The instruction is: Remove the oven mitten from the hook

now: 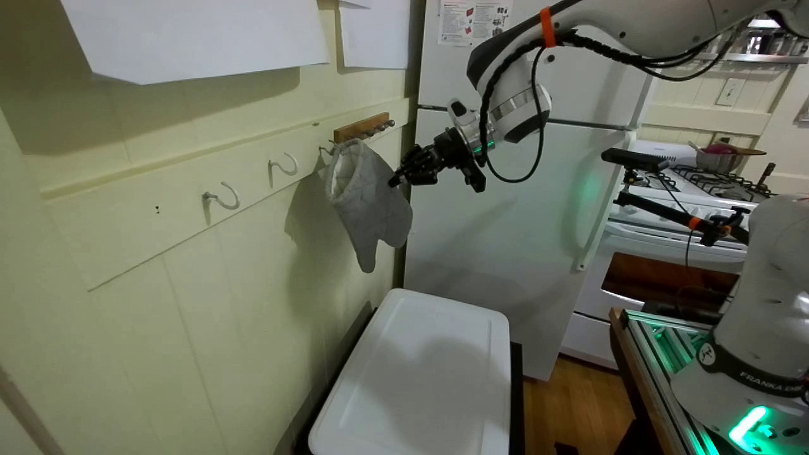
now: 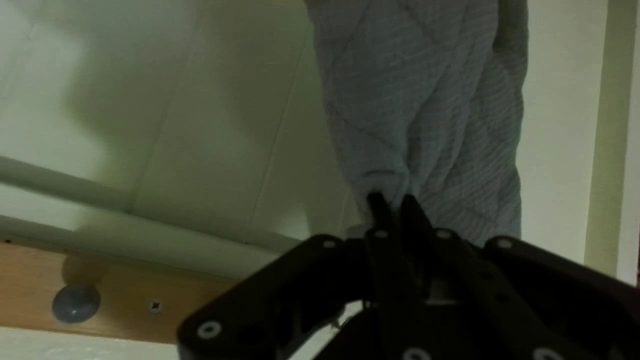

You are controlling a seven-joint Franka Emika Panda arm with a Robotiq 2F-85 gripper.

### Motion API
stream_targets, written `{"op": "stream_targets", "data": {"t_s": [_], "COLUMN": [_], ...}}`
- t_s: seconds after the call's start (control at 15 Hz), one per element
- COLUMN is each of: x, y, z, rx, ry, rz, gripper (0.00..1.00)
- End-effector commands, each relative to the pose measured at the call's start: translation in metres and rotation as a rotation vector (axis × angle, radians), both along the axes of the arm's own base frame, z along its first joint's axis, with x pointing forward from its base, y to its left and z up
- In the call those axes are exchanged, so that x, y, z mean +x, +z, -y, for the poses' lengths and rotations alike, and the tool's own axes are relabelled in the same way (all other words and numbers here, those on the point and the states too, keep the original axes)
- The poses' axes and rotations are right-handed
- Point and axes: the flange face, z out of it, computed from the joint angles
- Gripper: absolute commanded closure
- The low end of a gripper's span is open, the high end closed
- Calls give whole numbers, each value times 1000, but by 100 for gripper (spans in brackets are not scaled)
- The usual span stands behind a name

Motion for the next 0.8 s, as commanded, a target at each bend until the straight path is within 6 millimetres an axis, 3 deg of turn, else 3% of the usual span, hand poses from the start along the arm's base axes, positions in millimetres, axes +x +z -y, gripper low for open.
{"op": "stream_targets", "data": {"t_s": [0.0, 0.53, 0.73], "x": [-21, -44, -42], "y": [11, 18, 17], "z": [3, 28, 30], "rx": [28, 53, 63], "ry": [-73, -305, -358], "rz": [59, 66, 65], "gripper": [98, 98, 98]}}
